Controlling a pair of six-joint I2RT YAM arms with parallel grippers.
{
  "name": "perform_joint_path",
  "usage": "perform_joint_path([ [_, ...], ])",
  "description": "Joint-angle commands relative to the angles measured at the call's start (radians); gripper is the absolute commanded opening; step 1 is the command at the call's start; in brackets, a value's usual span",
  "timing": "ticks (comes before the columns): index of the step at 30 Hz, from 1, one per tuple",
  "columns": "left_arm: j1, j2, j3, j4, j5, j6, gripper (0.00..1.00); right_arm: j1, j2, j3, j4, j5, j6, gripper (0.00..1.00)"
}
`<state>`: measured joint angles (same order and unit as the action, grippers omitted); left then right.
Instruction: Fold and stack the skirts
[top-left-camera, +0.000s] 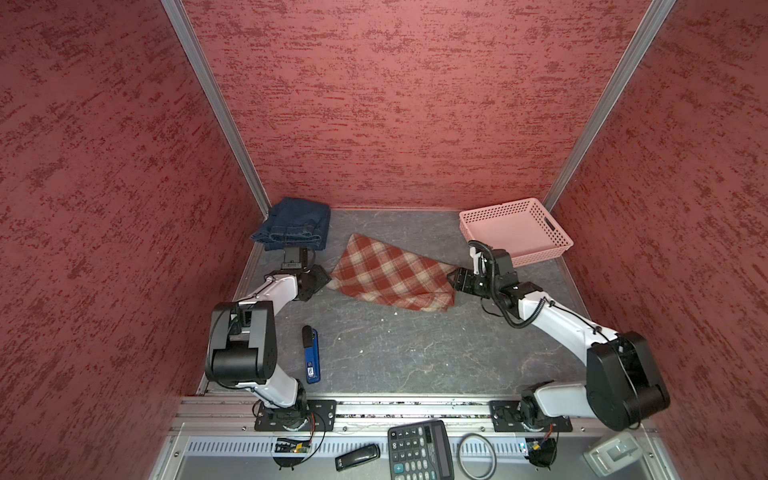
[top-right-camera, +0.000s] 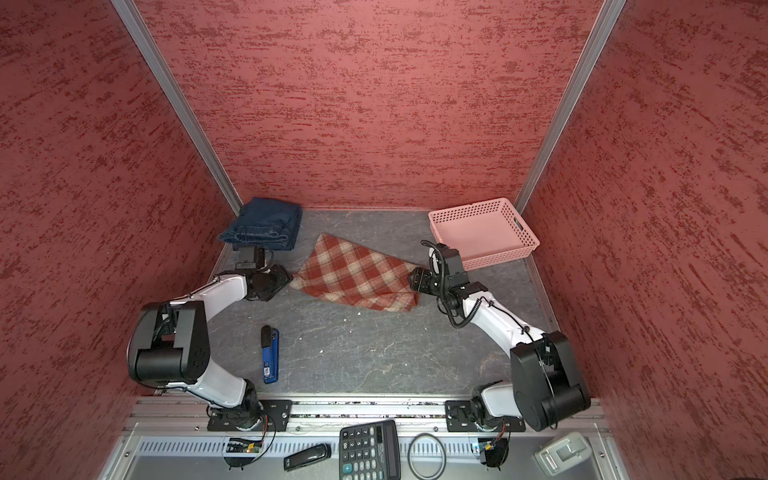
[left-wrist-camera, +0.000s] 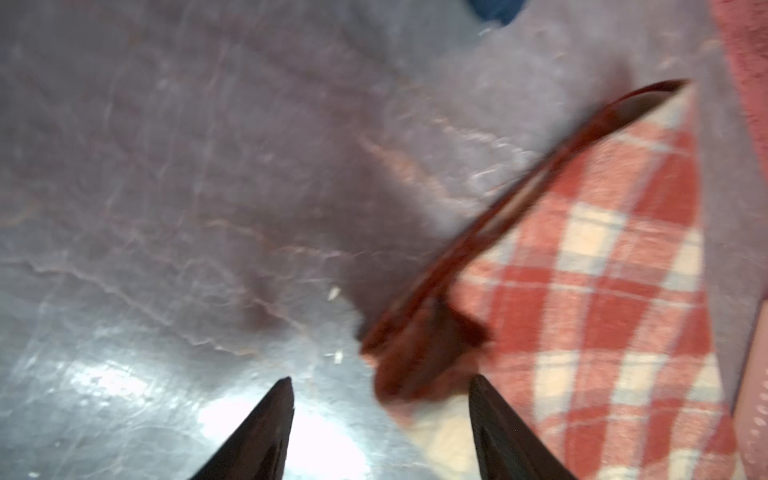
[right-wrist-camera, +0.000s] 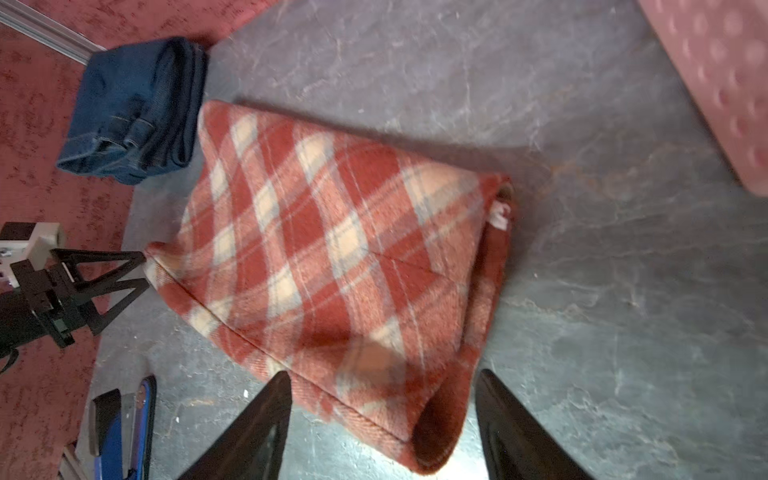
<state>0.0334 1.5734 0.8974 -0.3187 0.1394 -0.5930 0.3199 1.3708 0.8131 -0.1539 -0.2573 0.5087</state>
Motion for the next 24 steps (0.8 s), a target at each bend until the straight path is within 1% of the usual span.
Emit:
perform_joint_path([
  [1,-0.019,-0.021,0.028,-0.019,-0.019,0.019,0.68,0.002,0.017,0.025,-0.046,0.009,0.031,0.71],
  [8,-0.021,0.003,0.011,-0.031,0.015,0.009,0.62,0.002,0.039,-0.009,-0.072,0.007,0.065,0.69],
  [13,-0.025,0.058,0.026,-0.019,0.043,0.003,0.56,0.002,0.043,-0.027,-0.066,-0.03,0.084,0.66],
  [15,-0.026,0.08,0.032,-0.009,0.047,0.001,0.52,0.004,0.044,-0.037,-0.061,-0.041,0.091,0.65],
  [20,-0.028,0.121,0.038,0.019,0.058,0.001,0.5,0.006,0.039,-0.058,-0.029,-0.074,0.09,0.6],
  [22,-0.03,0.129,0.039,0.035,0.063,-0.002,0.47,0.009,0.041,-0.064,-0.015,-0.09,0.09,0.58],
  [24,-0.032,0.131,0.042,0.042,0.068,-0.005,0.42,0.014,0.042,-0.066,-0.01,-0.101,0.09,0.56],
])
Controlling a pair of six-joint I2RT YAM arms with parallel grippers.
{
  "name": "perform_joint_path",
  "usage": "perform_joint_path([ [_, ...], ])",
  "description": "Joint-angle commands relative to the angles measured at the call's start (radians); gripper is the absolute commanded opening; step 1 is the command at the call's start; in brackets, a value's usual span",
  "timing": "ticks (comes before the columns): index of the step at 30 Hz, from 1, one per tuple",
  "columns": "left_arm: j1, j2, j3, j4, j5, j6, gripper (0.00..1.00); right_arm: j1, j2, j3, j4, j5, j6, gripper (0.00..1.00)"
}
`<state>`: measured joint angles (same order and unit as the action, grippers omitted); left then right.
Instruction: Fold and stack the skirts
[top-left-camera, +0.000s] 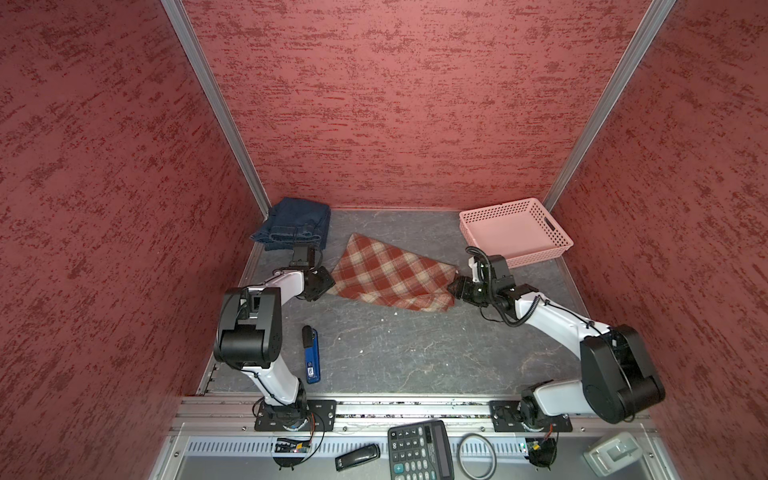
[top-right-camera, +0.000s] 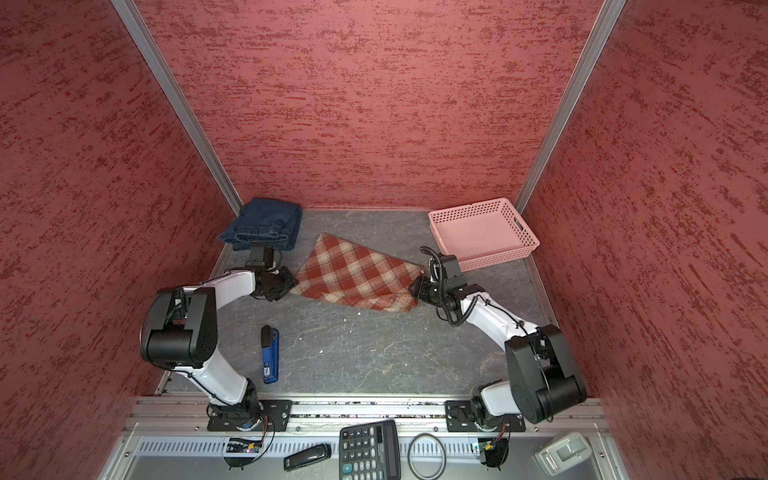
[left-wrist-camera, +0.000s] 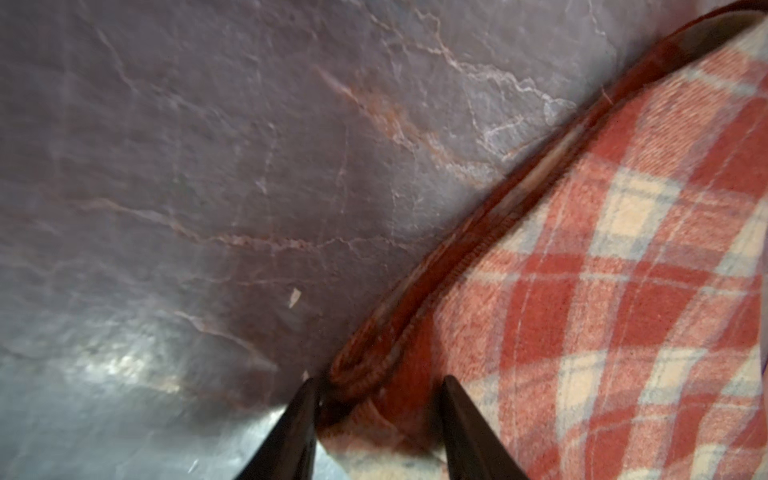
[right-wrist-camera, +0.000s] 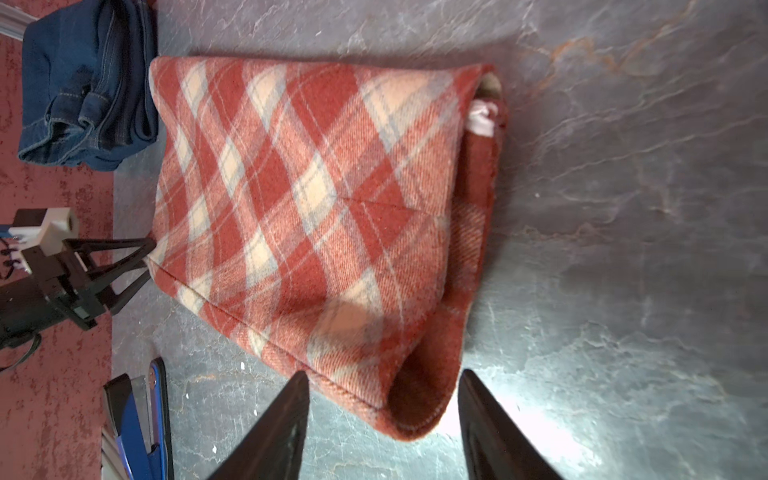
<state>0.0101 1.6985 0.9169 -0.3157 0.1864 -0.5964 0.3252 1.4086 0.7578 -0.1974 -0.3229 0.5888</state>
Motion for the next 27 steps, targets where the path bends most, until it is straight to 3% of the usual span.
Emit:
perform_joint_path([
  [1,-0.01,0.006,0.025,0.037,0.022,-0.002,0.39,0.011,0.006,-0.012,0.036,-0.037,0.01,0.55],
  [5,-0.009,-0.012,0.03,0.022,0.022,0.001,0.2,0.02,-0.002,-0.016,0.038,-0.044,0.008,0.51],
  [13,-0.012,-0.081,0.045,-0.035,-0.01,0.024,0.2,0.04,0.0,-0.028,0.024,-0.041,0.005,0.48],
  [21,-0.006,-0.115,0.054,-0.097,-0.033,0.039,0.53,0.056,0.018,-0.025,0.051,-0.054,0.009,0.44],
  [27,0.052,-0.133,0.036,-0.142,0.04,0.009,0.64,0.057,0.033,-0.017,0.062,-0.06,0.014,0.41],
])
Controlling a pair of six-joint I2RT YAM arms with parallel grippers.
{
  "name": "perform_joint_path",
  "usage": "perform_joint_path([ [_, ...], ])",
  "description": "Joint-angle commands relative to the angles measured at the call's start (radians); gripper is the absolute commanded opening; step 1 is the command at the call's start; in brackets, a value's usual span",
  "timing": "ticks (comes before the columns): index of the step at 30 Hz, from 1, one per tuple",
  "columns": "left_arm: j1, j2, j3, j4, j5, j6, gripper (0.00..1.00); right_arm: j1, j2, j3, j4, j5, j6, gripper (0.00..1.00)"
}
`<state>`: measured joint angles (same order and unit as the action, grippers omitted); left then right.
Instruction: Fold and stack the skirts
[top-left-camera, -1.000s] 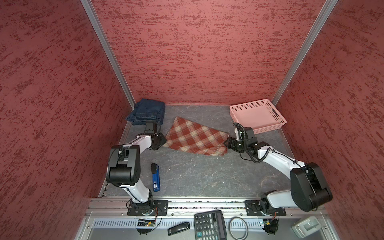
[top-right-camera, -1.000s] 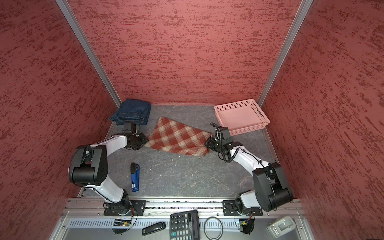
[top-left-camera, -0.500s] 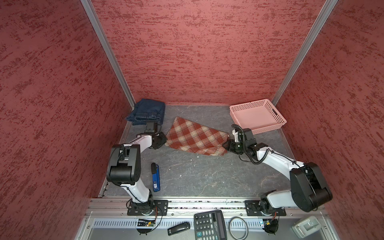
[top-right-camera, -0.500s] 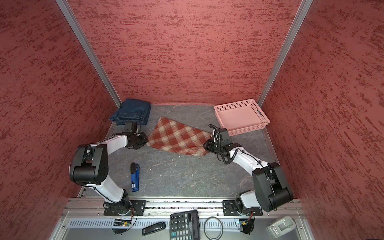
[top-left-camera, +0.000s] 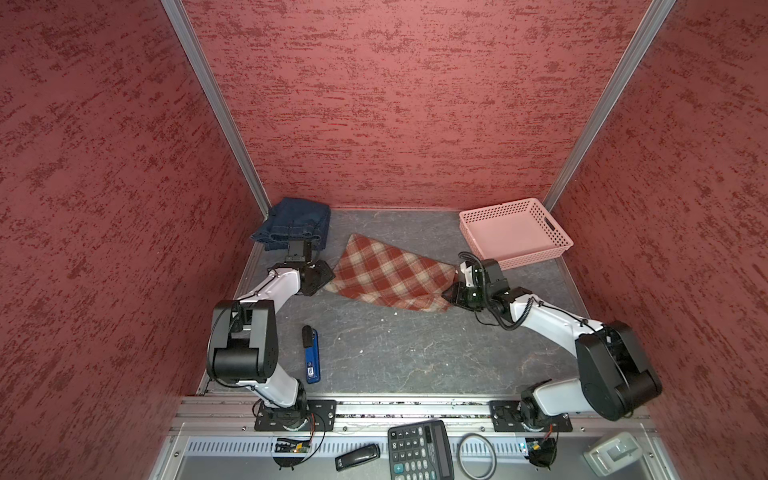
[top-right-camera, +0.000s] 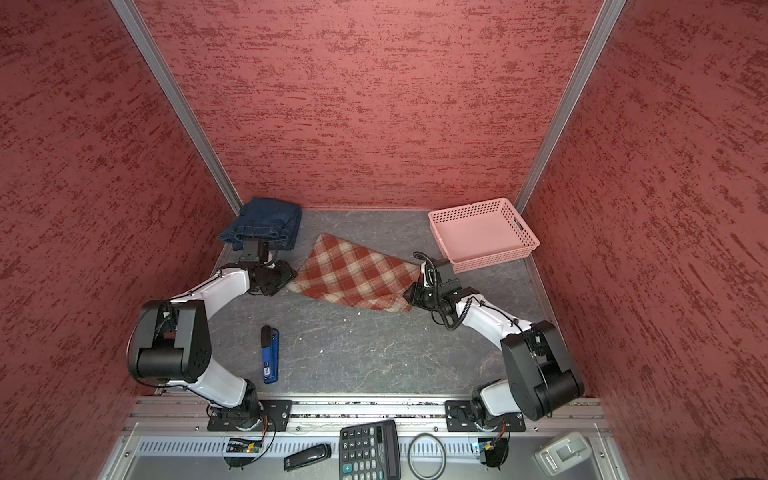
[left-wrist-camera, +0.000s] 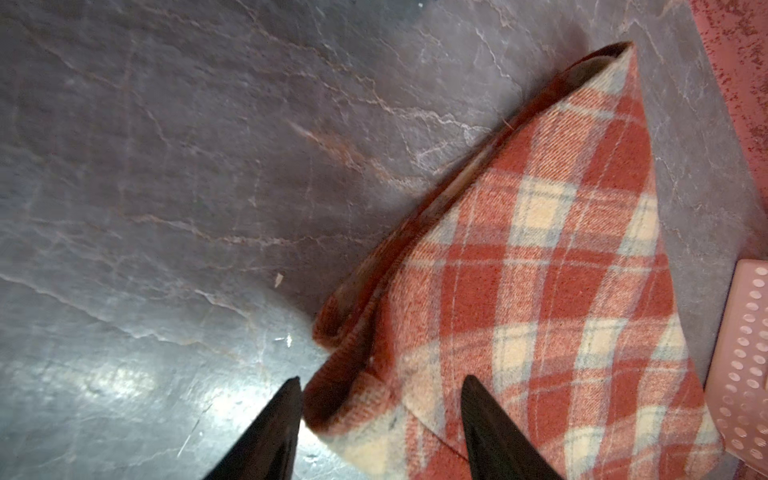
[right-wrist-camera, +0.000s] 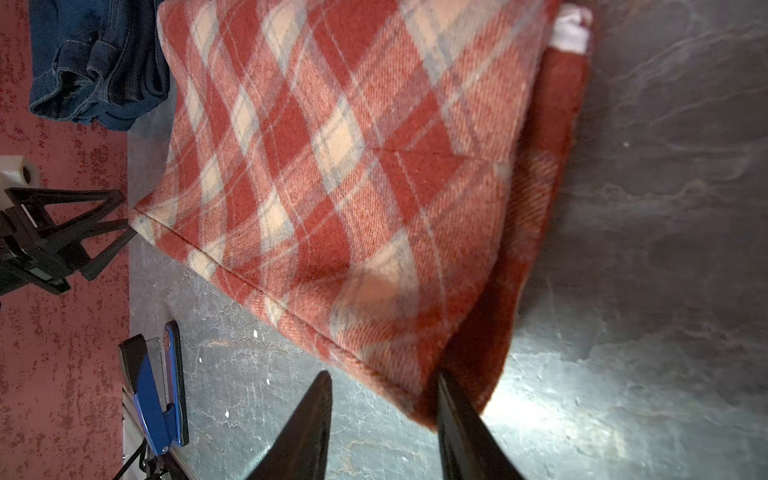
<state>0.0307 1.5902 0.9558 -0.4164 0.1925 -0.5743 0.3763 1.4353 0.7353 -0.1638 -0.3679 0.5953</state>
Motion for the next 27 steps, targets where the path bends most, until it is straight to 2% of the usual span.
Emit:
perform_joint_path([
  [1,0.044,-0.027,-0.015,-0.042,0.05,-0.025,0.65,0.005,0.007,0.005,0.029,-0.013,0.008,0.41],
  [5,0.078,-0.035,-0.08,-0.007,0.14,-0.076,0.66,0.006,0.008,-0.002,0.035,-0.011,0.011,0.4],
  [9,0.106,-0.036,-0.166,0.111,0.217,-0.17,0.64,0.006,0.01,-0.002,0.045,-0.015,0.014,0.39],
  [14,0.121,-0.038,-0.251,0.283,0.273,-0.298,0.58,0.006,0.002,0.003,0.041,-0.007,0.009,0.39],
  [19,0.126,-0.02,-0.272,0.346,0.289,-0.356,0.48,0.006,-0.002,-0.003,0.042,-0.003,0.011,0.39],
  [22,0.127,-0.009,-0.271,0.363,0.285,-0.369,0.4,0.007,-0.003,-0.007,0.045,-0.002,0.011,0.38],
  [27,0.132,-0.003,-0.269,0.387,0.265,-0.374,0.14,0.006,-0.007,-0.01,0.043,0.0,0.009,0.36],
])
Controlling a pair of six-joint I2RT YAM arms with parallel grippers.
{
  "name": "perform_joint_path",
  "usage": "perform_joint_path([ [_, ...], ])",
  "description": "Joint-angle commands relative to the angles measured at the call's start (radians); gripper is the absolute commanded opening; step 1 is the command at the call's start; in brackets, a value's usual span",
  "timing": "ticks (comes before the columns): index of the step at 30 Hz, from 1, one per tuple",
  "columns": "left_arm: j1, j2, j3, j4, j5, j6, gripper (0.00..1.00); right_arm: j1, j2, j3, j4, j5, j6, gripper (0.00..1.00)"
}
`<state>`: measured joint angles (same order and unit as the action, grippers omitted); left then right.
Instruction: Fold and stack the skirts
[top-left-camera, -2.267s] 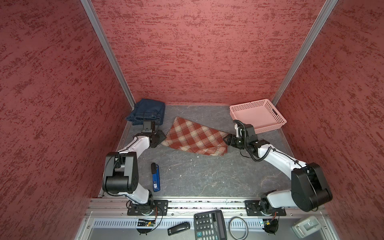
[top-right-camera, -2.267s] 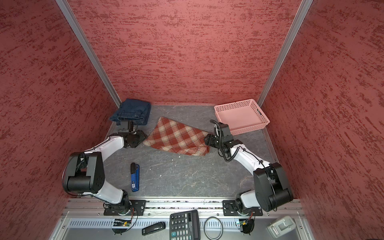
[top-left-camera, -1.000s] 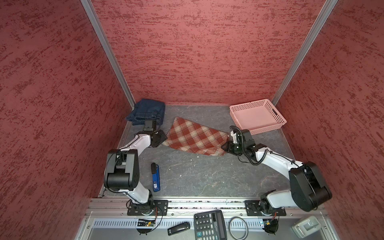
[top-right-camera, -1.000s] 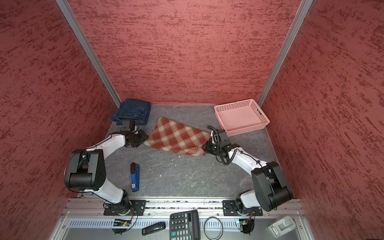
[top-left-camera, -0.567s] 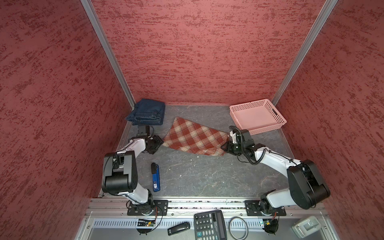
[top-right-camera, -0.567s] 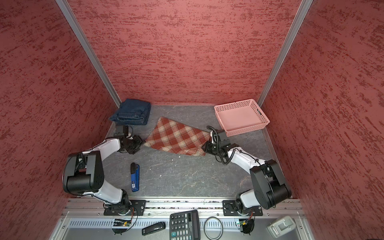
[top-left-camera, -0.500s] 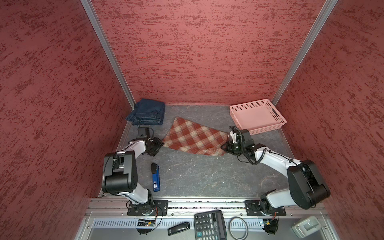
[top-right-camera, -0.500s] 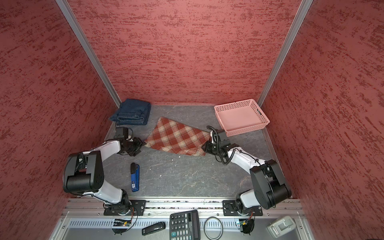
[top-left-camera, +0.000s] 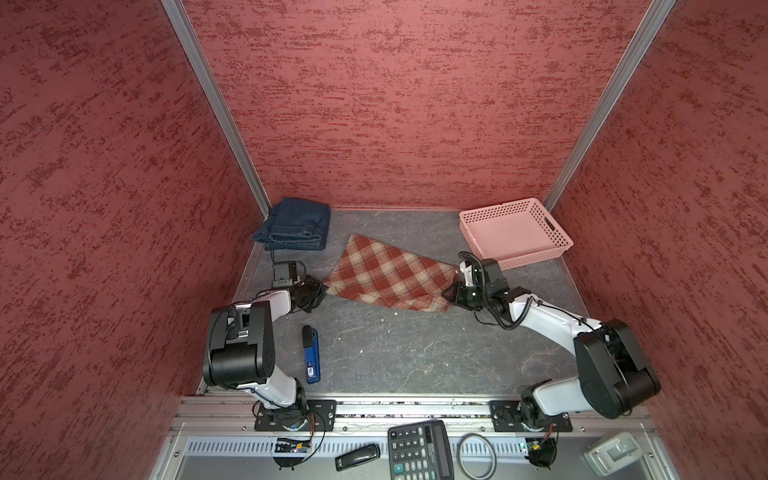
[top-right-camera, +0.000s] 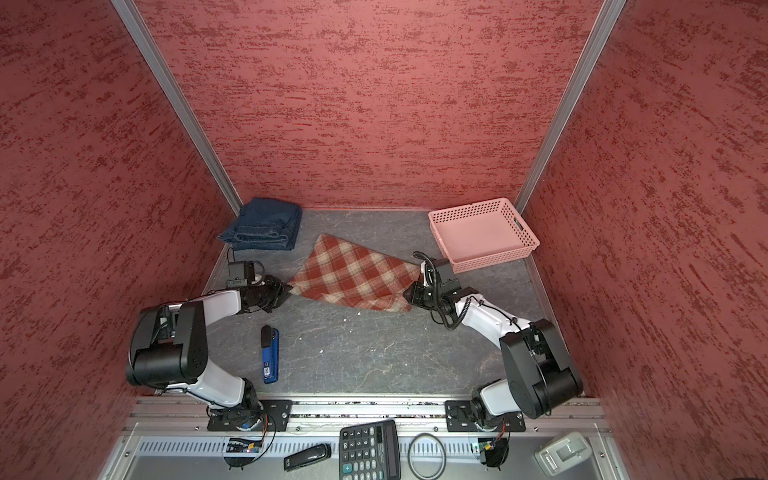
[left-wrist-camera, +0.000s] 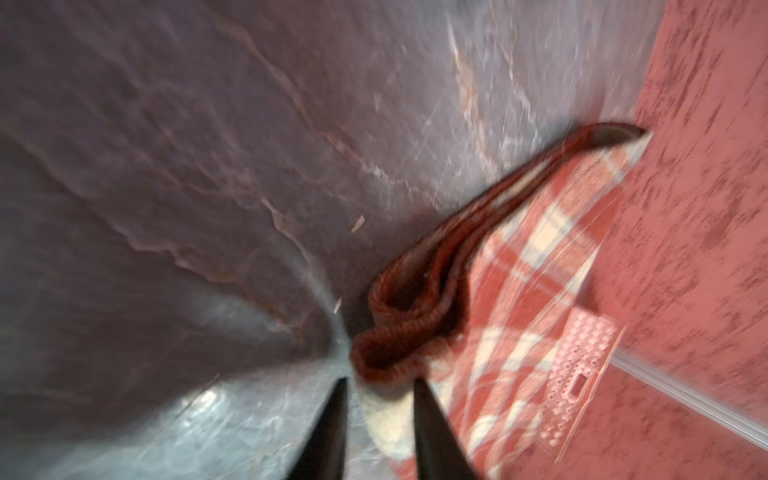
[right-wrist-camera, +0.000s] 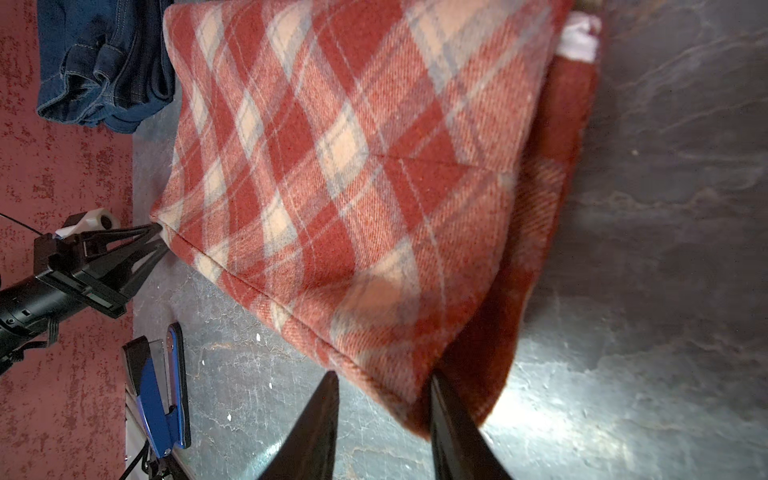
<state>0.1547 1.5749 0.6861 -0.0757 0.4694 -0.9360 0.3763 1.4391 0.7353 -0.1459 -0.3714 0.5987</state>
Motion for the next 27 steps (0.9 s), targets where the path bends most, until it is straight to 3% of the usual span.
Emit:
perform_joint_path([
  [1,0.008,0.01,0.003,0.045,-0.019,-0.011,0.09,0.007,-0.012,-0.01,0.024,0.002,0.005,0.36],
  [3,0.007,0.008,0.014,0.047,-0.026,-0.007,0.0,0.007,-0.015,-0.011,0.019,0.0,0.003,0.36],
  [10,-0.01,-0.001,0.066,0.013,-0.053,0.019,0.0,0.007,-0.019,-0.021,0.022,0.0,0.001,0.31],
  [20,-0.063,-0.017,0.133,-0.033,-0.093,0.041,0.0,0.009,-0.003,-0.025,0.144,-0.044,0.053,0.0],
  [27,-0.067,-0.041,0.152,-0.057,-0.1,0.05,0.0,0.009,-0.029,-0.021,0.121,-0.012,0.045,0.0],
])
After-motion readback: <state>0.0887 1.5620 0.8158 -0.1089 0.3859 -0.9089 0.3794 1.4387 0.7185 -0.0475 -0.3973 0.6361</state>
